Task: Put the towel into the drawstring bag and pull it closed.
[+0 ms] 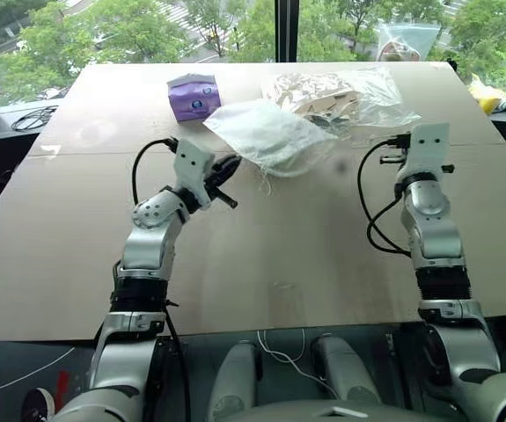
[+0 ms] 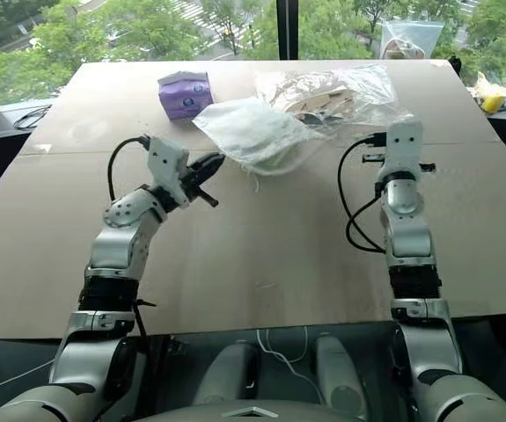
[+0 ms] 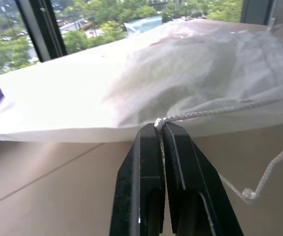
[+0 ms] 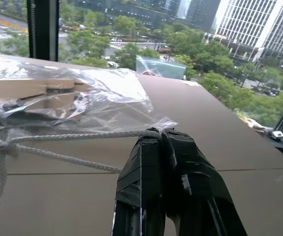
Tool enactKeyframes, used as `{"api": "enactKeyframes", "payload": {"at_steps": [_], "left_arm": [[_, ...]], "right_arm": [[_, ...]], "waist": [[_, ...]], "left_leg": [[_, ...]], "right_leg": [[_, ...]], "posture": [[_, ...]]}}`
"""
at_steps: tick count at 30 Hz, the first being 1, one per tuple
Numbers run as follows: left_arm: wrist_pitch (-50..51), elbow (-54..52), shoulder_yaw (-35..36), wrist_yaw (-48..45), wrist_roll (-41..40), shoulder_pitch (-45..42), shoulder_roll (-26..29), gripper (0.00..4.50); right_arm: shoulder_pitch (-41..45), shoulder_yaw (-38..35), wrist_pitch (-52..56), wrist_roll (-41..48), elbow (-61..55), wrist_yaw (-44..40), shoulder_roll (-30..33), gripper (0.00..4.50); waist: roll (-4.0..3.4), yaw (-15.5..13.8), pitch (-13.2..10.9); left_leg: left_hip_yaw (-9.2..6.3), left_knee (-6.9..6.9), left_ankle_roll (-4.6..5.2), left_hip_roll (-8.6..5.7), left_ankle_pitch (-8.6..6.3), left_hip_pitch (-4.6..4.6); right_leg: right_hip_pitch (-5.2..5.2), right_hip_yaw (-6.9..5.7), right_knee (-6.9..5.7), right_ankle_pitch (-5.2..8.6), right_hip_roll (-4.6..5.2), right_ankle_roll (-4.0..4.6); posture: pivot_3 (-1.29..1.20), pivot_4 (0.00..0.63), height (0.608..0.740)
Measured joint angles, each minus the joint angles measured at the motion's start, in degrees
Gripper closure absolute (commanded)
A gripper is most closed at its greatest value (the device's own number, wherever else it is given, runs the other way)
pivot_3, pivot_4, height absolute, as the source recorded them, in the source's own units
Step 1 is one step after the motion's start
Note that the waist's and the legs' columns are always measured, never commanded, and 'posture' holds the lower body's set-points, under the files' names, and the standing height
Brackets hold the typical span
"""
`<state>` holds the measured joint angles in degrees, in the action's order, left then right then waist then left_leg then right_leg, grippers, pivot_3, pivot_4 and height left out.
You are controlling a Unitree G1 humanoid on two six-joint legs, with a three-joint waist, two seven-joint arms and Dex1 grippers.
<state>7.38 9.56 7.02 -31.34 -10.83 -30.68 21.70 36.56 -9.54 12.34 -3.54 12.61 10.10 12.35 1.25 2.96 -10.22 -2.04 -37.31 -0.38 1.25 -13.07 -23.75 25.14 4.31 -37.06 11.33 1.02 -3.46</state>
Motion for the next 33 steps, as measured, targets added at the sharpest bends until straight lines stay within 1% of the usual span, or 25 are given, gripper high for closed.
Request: {"api": "enactKeyframes", "payload": {"at_steps": [4, 10, 13, 15, 16, 22, 25, 28, 33], "left_arm": [[-0.3, -0.3, 1.4, 5.9, 0.8, 0.0, -1.5, 4.43], [-0.5, -0.2, 3.3, 12.3, 2.3, 0.1, -1.5, 4.43], [-0.9, 0.6, 3.8, 16.5, 5.1, 0.4, -0.7, 4.43], [-1.2, 1.7, 3.8, 20.9, 8.0, 0.5, -0.5, 4.43], [-1.2, 1.8, 3.8, 21.3, 8.3, 0.5, -0.5, 4.43], [-1.1, 2.8, 3.7, 30.9, 15.6, 2.0, 1.5, 4.43], [-0.3, 3.3, 3.8, 34.2, 17.7, 2.3, 2.6, 4.43], [1.1, 4.7, 4.7, 36.7, 18.0, 2.4, 3.1, 4.43], [3.5, 7.3, 6.3, 40.7, 17.9, 2.8, 3.3, 4.43]], "right_arm": [[1.0, -0.4, -1.2, -0.1, 1.3, 1.0, 0.3, 4.50], [1.0, 0.1, -1.5, -0.1, 1.9, 1.1, -0.3, 4.50], [1.0, 0.1, -1.5, -0.3, 1.9, 1.4, -0.4, 4.50], [1.0, 0.1, -1.7, -0.6, 1.9, 2.0, -0.4, 4.50], [1.0, 0.1, -1.7, -0.6, 1.9, 2.1, -0.4, 4.50], [0.3, -0.6, -2.6, -1.3, 1.0, 5.7, -0.2, 4.50], [0.3, -1.5, -2.6, -1.2, 0.9, 7.2, -0.2, 4.50], [0.3, -3.0, -2.6, -0.4, 0.9, 9.1, -0.4, 4.50], [0.2, -6.0, -2.3, 2.7, 0.9, 12.5, -2.6, 4.50]], "waist": [[0.00, 0.0, 0.0], [0.00, 0.0, 0.0], [0.00, -0.1, 0.0], [0.00, -0.2, 0.0], [0.00, -0.2, 0.0], [0.00, -0.4, 0.0], [0.00, -0.5, 0.0], [0.00, -0.5, 0.0], [0.00, -0.4, 0.0]], "left_leg": [[0.01, 0.00, 0.00, 0.00, 0.00, 0.01], [0.02, 0.01, 0.00, 0.00, 0.00, 0.00], [0.02, 0.01, 0.00, 0.00, 0.00, 0.00], [0.02, 0.00, 0.00, 0.00, 0.00, 0.00], [0.02, 0.00, 0.00, 0.00, 0.00, 0.00], [0.02, 0.03, 0.00, 0.00, 0.00, 0.00], [0.02, 0.02, 0.00, 0.00, 0.00, 0.00], [0.02, 0.02, 0.00, 0.00, 0.00, 0.01], [0.01, 0.03, 0.00, 0.01, 0.00, 0.01]], "right_leg": [[0.00, 0.01, 0.00, 0.00, -0.01, 0.00], [0.00, 0.02, 0.00, -0.01, -0.01, 0.01], [0.00, 0.01, 0.00, -0.01, -0.01, 0.01], [0.00, 0.01, 0.00, -0.01, -0.01, 0.01], [0.00, 0.01, 0.00, -0.01, -0.01, 0.01], [0.01, 0.01, 0.01, -0.01, 0.00, 0.01], [0.00, 0.01, 0.00, -0.01, 0.00, 0.01], [0.00, 0.01, 0.00, -0.01, 0.00, 0.01], [0.01, 0.00, -0.01, -0.02, 0.00, 0.02]], "posture": [[0.00, 0.150, 0.740], [0.00, 0.150, 0.740], [0.00, 0.150, 0.740], [0.00, 0.150, 0.740], [0.00, 0.150, 0.740], [0.00, 0.150, 0.740], [0.00, 0.150, 0.740], [0.00, 0.150, 0.740], [0.00, 0.150, 0.740]]}}
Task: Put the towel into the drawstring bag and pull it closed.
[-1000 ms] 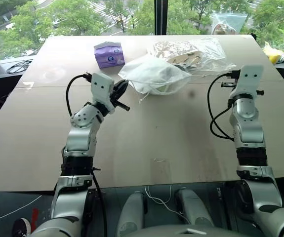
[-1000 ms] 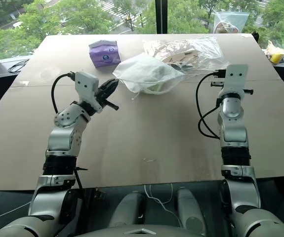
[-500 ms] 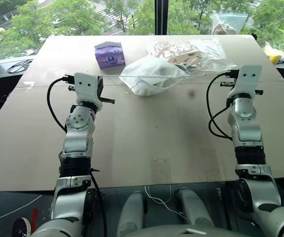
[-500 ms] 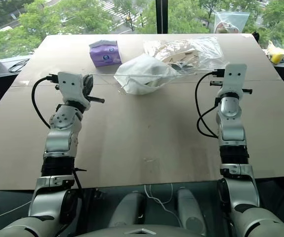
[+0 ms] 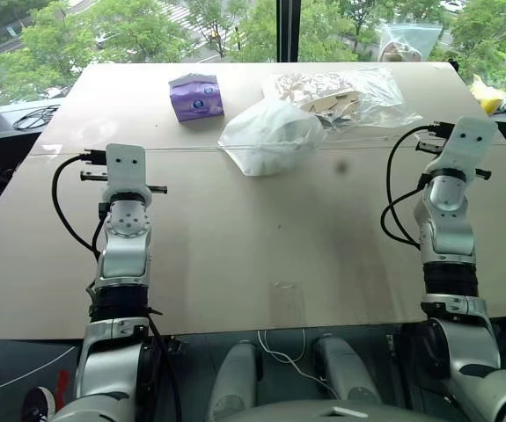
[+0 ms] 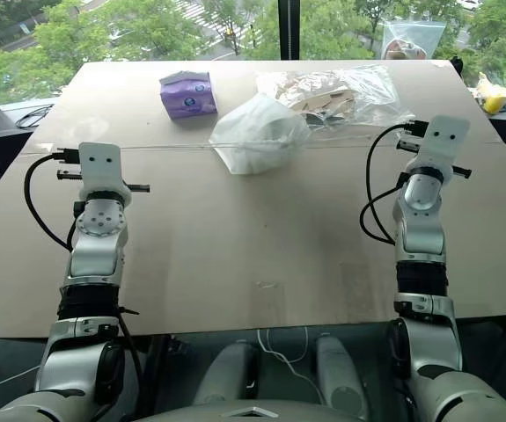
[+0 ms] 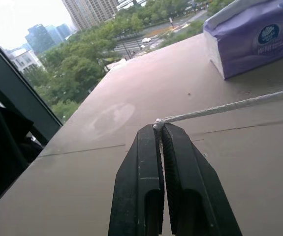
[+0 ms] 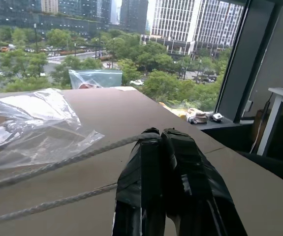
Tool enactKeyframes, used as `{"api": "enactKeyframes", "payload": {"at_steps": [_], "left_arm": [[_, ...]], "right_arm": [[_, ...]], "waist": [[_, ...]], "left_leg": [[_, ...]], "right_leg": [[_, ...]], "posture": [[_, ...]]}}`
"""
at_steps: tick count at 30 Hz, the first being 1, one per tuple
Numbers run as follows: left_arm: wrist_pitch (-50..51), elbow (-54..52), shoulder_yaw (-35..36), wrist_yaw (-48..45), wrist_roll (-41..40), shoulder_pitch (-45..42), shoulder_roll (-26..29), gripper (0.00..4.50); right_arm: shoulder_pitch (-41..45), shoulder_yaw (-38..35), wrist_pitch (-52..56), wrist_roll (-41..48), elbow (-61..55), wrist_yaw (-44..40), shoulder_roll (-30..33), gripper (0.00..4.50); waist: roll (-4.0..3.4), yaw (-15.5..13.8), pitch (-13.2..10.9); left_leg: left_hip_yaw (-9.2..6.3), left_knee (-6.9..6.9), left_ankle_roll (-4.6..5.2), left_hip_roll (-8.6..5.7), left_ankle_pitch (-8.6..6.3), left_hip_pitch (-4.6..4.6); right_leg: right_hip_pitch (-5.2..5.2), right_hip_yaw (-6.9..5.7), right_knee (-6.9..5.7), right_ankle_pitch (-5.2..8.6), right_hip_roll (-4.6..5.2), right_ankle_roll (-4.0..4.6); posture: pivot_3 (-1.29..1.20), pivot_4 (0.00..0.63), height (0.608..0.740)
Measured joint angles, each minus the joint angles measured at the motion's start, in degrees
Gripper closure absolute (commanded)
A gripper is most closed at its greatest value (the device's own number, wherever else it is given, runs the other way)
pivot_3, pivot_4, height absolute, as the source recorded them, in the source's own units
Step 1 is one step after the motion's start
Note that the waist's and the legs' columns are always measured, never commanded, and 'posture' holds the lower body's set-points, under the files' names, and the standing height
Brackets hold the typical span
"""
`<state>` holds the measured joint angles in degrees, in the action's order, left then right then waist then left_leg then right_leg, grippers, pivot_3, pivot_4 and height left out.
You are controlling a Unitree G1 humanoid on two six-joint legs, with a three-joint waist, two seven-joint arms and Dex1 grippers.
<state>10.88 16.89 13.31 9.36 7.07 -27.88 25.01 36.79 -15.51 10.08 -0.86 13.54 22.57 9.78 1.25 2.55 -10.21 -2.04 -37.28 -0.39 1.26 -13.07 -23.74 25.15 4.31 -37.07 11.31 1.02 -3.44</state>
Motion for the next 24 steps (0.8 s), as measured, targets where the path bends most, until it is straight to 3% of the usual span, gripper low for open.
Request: {"api": "enactKeyframes", "payload": {"at_steps": [9, 13, 16, 21, 24], "left_arm": [[5.3, 4.9, 2.9, 11.5, 0.0, -1.3, 0.4, 4.43], [7.6, 8.5, 9.2, 18.9, 0.9, -1.2, 4.3, 4.43], [7.7, 9.0, 10.3, 22.9, 1.8, -2.1, 4.0, 4.43], [5.9, 10.2, 10.3, 22.8, 0.6, -3.9, 2.5, 4.43], [4.1, 10.4, 9.3, 20.2, -0.6, -4.7, 1.5, 4.43]], "right_arm": [[0.0, -4.0, 3.5, 6.9, 0.1, 6.6, -3.6, 4.50], [-1.1, -11.9, 4.1, 8.1, 0.0, 11.7, -1.7, 4.50], [-1.4, -13.5, 4.8, 9.0, -0.1, 13.8, -3.1, 4.50], [-1.4, -13.8, 5.9, 10.9, -0.3, 13.0, -3.5, 4.50], [-0.6, -12.2, 8.3, 14.3, 0.1, 4.9, -3.0, 4.50]], "waist": [[0.02, 0.0, 0.0], [0.05, -0.1, 0.0], [0.05, -0.1, 0.0], [0.06, -0.1, 0.0], [0.06, 0.2, 0.0]], "left_leg": [[-0.01, -0.01, 0.00, 0.00, 0.00, 0.00], [-0.02, 0.08, 0.00, -0.01, 0.00, -0.01], [-0.01, 0.03, -0.01, -0.01, 0.00, 0.01], [0.01, -0.06, -0.06, -0.02, 0.03, 0.01], [0.04, -0.06, -0.06, -0.01, 0.03, 0.02]], "right_leg": [[0.00, -0.02, -0.04, -0.02, 0.02, 0.01], [0.02, -0.04, 0.01, -0.02, 0.05, 0.01], [0.00, -0.04, -0.02, -0.03, 0.05, 0.00], [-0.01, -0.03, -0.04, -0.11, 0.03, -0.02], [0.00, -0.01, -0.04, -0.11, 0.01, -0.02]], "posture": [[0.00, 0.150, 0.740], [0.00, 0.150, 0.740], [0.00, 0.150, 0.740], [0.00, 0.150, 0.740], [0.00, 0.150, 0.740]]}}
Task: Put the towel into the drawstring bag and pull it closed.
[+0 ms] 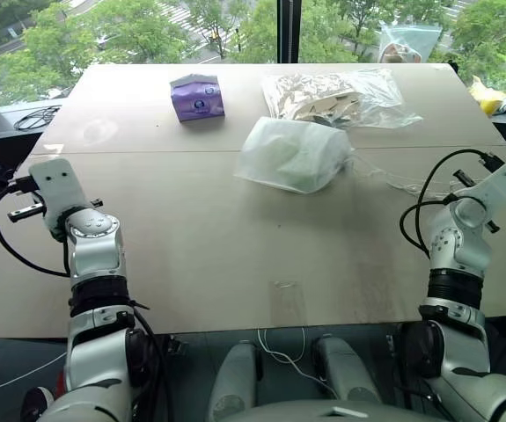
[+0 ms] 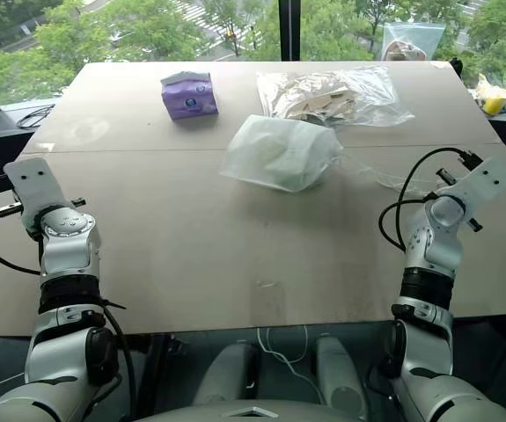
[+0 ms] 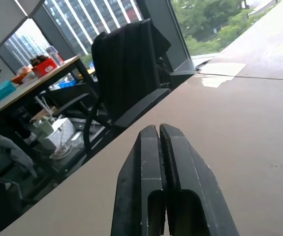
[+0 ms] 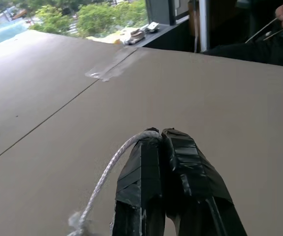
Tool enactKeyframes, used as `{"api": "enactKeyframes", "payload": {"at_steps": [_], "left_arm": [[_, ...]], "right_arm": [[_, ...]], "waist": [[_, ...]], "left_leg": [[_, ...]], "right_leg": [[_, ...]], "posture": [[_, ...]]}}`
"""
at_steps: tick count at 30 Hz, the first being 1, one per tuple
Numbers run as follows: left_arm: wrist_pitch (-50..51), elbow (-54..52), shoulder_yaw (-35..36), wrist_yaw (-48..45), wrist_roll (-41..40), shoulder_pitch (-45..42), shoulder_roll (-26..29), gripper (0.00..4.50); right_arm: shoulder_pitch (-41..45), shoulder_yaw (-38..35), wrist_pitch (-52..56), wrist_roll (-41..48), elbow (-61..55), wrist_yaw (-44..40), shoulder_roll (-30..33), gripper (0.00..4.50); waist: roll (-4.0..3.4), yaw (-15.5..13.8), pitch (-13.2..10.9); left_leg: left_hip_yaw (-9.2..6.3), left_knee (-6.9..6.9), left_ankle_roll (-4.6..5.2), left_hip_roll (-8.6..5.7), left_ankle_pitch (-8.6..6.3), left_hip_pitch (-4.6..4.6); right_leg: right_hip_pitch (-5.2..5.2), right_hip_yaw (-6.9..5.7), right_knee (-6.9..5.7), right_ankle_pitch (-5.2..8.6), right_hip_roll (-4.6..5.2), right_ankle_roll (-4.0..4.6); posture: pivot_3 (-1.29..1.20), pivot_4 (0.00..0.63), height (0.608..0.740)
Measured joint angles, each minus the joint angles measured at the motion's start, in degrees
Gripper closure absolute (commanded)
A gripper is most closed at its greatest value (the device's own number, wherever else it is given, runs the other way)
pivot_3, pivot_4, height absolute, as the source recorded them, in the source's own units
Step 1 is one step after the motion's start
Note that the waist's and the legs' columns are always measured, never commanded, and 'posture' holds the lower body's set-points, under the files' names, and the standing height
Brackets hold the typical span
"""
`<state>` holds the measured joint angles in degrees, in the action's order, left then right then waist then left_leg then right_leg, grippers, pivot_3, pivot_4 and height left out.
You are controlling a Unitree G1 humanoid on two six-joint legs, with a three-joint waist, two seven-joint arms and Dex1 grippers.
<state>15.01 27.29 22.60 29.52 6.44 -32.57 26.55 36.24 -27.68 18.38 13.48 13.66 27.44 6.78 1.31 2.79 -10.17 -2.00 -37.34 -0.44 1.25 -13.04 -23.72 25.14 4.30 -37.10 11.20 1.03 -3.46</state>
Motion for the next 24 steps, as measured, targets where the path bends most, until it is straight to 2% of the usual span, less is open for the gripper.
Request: {"api": "enactKeyframes", "payload": {"at_steps": [2, 5, 8, 11, 15, 17, 20, 24], "left_arm": [[-1.2, 0.2, -0.9, -3.3, -1.5, -0.5, -1.3, 4.43], [-3.5, 0.4, -3.9, -9.9, -3.6, -1.2, -2.9, 4.50], [-5.7, 0.4, -5.6, -16.7, -5.8, -1.3, -3.1, 4.50], [-7.9, 0.2, -8.2, -27.3, -8.1, -1.1, -2.6, 4.50], [-7.2, -4.0, -12.4, -43.9, -13.3, 2.3, -2.0, 4.50], [-5.8, -7.3, -14.5, -51.4, -15.5, 5.4, -0.6, 4.50], [-3.7, -13.0, -16.8, -61.6, -18.6, 9.8, 1.7, 4.50], [-0.4, -18.3, -16.5, -69.3, -22.0, 14.3, 6.1, 4.50]], "right_arm": [[0.2, 7.4, 5.9, 2.7, -1.0, -12.6, 2.1, 4.50], [-1.3, 19.2, 12.9, 5.8, -7.1, -27.9, 3.8, 3.57], [-5.1, 24.8, 17.5, 8.9, -14.2, -37.7, 7.8, 2.31], [-11.0, 29.4, 20.7, 9.9, -21.8, -49.6, 18.6, 0.90], [-18.9, 30.4, 20.2, 9.2, -25.3, -61.0, 31.1, 0.90], [-21.9, 29.4, 18.3, 8.3, -24.9, -64.0, 34.6, 0.90], [-24.8, 24.8, 13.9, 8.6, -23.6, -67.5, 36.2, 0.90], [-30.3, 18.7, 8.3, 10.5, -23.6, -71.8, 36.2, 0.90]], "waist": [[0.00, 0.6, 0.0], [0.00, 0.9, 0.0], [0.00, 0.3, 0.0], [0.00, -0.7, 0.0], [0.01, -0.7, 0.0], [0.01, -0.3, 0.0], [0.02, 0.3, 0.0], [0.02, 0.4, 0.0]], "left_leg": [[-0.01, 0.00, 0.00, 0.01, 0.00, 0.00], [-0.13, 0.04, 0.00, 0.02, 0.00, -0.03], [-0.17, 0.06, 0.00, -0.02, 0.00, -0.13], [-0.11, 0.05, 0.00, -0.11, -0.01, -0.18], [-0.09, 0.03, 0.00, -0.09, -0.01, -0.04], [-0.04, 0.04, 0.00, -0.04, -0.01, 0.00], [-0.01, 0.03, 0.00, 0.08, -0.01, 0.10], [-0.05, 0.02, 0.01, 0.13, 0.00, 0.31]], "right_leg": [[0.00, -0.01, -0.01, 0.00, -0.02, 0.00], [0.00, -0.07, -0.03, 0.00, -0.05, 0.02], [0.00, -0.14, 0.08, 0.00, 0.02, 0.02], [-0.06, -0.14, 0.32, 0.01, 0.13, -0.01], [-0.19, -0.13, 0.35, 0.02, 0.11, -0.02], [-0.18, -0.09, 0.34, 0.03, 0.06, -0.03], [-0.17, -0.04, 0.25, 0.11, -0.10, -0.16], [-0.32, -0.05, 0.16, 0.16, -0.15, -0.20]], "posture": [[0.00, 0.150, 0.740], [0.00, 0.150, 0.740], [0.00, 0.150, 0.740], [0.00, 0.150, 0.740], [0.00, 0.150, 0.740], [0.00, 0.150, 0.740], [0.00, 0.150, 0.740], [0.00, 0.150, 0.740]]}}
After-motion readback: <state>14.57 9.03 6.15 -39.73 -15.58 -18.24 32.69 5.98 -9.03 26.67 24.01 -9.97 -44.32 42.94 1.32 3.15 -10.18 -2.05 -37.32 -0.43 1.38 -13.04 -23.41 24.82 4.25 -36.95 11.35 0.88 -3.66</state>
